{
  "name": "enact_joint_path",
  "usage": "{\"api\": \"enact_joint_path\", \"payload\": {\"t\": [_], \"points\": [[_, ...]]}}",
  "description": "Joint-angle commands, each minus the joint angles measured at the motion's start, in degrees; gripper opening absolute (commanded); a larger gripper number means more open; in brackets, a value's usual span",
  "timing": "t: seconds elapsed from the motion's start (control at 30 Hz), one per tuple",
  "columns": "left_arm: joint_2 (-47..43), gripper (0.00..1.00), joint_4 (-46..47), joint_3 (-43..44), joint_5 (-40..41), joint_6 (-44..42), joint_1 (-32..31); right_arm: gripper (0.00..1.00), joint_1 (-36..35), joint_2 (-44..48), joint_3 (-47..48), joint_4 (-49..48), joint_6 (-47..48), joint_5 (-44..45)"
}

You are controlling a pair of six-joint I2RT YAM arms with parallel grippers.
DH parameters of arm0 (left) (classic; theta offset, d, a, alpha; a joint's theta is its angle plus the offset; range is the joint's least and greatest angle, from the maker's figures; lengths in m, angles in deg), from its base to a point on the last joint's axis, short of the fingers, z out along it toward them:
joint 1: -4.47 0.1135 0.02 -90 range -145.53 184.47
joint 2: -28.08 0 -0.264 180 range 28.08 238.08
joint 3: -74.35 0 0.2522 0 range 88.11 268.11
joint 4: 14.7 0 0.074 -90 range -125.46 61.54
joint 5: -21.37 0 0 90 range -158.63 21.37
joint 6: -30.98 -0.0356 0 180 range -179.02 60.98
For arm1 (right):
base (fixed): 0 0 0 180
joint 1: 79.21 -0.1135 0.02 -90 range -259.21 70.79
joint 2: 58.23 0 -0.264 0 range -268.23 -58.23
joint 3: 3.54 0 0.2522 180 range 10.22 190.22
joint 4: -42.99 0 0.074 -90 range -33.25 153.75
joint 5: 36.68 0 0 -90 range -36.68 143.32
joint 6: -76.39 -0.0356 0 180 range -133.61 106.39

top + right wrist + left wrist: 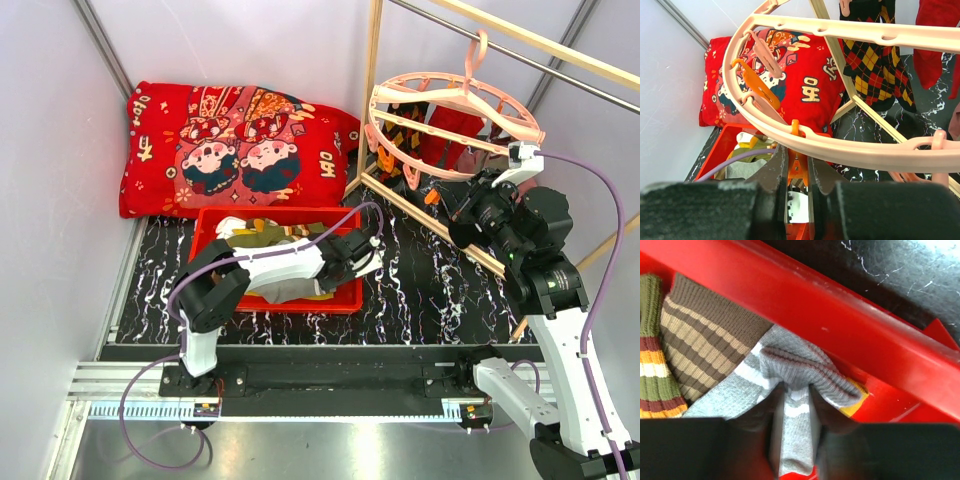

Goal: Clip the socks to the hanger
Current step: Pick up the sock from the bin.

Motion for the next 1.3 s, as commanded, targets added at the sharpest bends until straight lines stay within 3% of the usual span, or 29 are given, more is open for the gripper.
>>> {"api": "enact_joint_path", "payload": {"t": [0.0,0.23,0.43,0.63,0.93,1.27], "points": [[1.2,0.18,-0.3,1.4,0.9,-0.3,-0.6,0.08,-0.1,0.0,0.1,-2.2,0.3,0.9],[-0.4,0.00,0.8,0.1,0.9,-0.5,-1.4,0.08,-0.1,0.1,0.3,-2.2,0.3,0.8],[-6.1,0.00,2.1,-1.6,-0.2,0.6,-1.4,0.08,-0.1,0.3,0.5,-2.0,0.5,1.0],[-19.8,0.00,7.0,-7.0,-2.6,3.0,0.7,0.08,-0.1,0.2,0.9,-2.0,0.8,0.9],[-32.9,0.00,15.9,-12.1,-7.9,6.1,3.5,0.08,-0.1,0.2,1.6,-1.9,0.9,0.8],[-43.4,0.00,27.6,-11.7,-9.8,13.7,4.0,0.08,-0.2,0.3,2.3,-1.9,1.5,0.5]]}}
